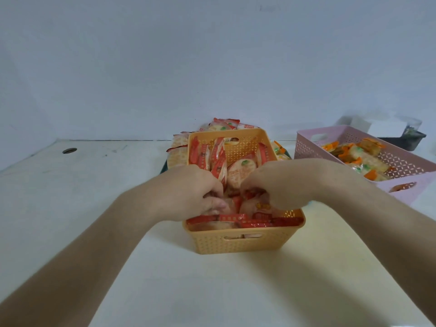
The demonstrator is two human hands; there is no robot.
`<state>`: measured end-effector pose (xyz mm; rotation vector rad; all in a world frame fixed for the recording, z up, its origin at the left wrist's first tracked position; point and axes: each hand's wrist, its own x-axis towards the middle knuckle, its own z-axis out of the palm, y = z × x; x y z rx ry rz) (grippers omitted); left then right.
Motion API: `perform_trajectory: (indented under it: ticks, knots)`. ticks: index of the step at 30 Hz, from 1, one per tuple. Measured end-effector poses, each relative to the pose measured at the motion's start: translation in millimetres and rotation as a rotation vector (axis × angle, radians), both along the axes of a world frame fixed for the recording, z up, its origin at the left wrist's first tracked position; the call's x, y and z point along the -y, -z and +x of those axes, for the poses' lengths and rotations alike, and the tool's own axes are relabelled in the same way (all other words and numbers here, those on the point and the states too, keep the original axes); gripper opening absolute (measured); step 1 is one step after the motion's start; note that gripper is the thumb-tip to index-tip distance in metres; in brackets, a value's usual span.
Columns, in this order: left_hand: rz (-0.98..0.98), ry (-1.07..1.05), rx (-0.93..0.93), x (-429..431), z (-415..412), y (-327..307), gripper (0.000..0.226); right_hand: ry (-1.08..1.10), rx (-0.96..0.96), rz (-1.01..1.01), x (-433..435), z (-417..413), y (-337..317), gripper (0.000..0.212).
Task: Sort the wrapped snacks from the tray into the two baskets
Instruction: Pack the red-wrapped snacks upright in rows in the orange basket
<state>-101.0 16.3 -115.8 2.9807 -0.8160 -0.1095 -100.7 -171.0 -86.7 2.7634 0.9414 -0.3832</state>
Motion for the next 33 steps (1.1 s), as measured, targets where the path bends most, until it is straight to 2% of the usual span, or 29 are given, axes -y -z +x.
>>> perform_trajectory:
  ticks: [4, 7, 9, 13, 15, 17, 19, 21, 23, 27, 29, 33]
  knots:
    - [-0.05, -0.042, 0.121, -4.5, 1.5, 3.2, 0.02, 0.052, 0.002, 0.064, 5.5, -1.8, -2.2, 0.029]
    - [-0.236, -0.07, 0.142, -6.1, -4.3, 3.6, 0.01, 0.084, -0.032, 0.08, 6.8, -1.4, -2.9, 0.029]
    - [-0.284, -0.063, 0.149, -5.7, -6.8, 3.8, 0.006, 0.081, -0.065, 0.067, 5.6, 0.0, -2.8, 0.028]
    - [-0.166, 0.005, 0.102, 0.5, -8.2, 2.1, 0.027, 0.06, -0.111, 0.095, 1.6, 4.3, 2.0, 0.034]
    - [-0.052, 0.056, 0.087, 9.5, -7.2, -0.3, 0.018, 0.051, -0.115, 0.149, 1.7, 5.6, 6.1, 0.035]
    - [-0.056, 0.086, 0.058, 15.7, -4.2, -0.3, 0.011, 0.029, -0.093, 0.19, 3.6, 4.1, 6.8, 0.032]
    - [-0.181, 0.069, 0.077, 15.3, 0.6, -0.7, 0.006, 0.015, -0.025, 0.196, 7.9, 0.5, 4.9, 0.022]
    - [-0.392, -0.04, 0.162, 8.3, 2.6, -7.3, 0.008, 0.021, 0.046, 0.212, 14.3, -2.2, -0.1, 0.013]
    - [-0.54, -0.137, 0.22, -1.3, -0.5, -13.6, 0.01, 0.055, 0.058, 0.217, 17.7, -2.3, -6.4, 0.016]
    - [-0.606, -0.149, 0.194, -7.6, -12.0, -16.7, 0.015, 0.102, 0.005, 0.178, 17.3, 0.3, -11.0, 0.016]
    - [-0.55, -0.121, 0.129, -8.6, -15.5, -14.8, 0.022, 0.102, 0.016, 0.181, 16.7, 0.6, -10.8, 0.018]
    - [-0.275, -0.048, 0.041, -10.1, -17.9, -7.4, 0.043, 0.09, 0.057, 0.19, 13.6, -2.0, -11.3, 0.02]
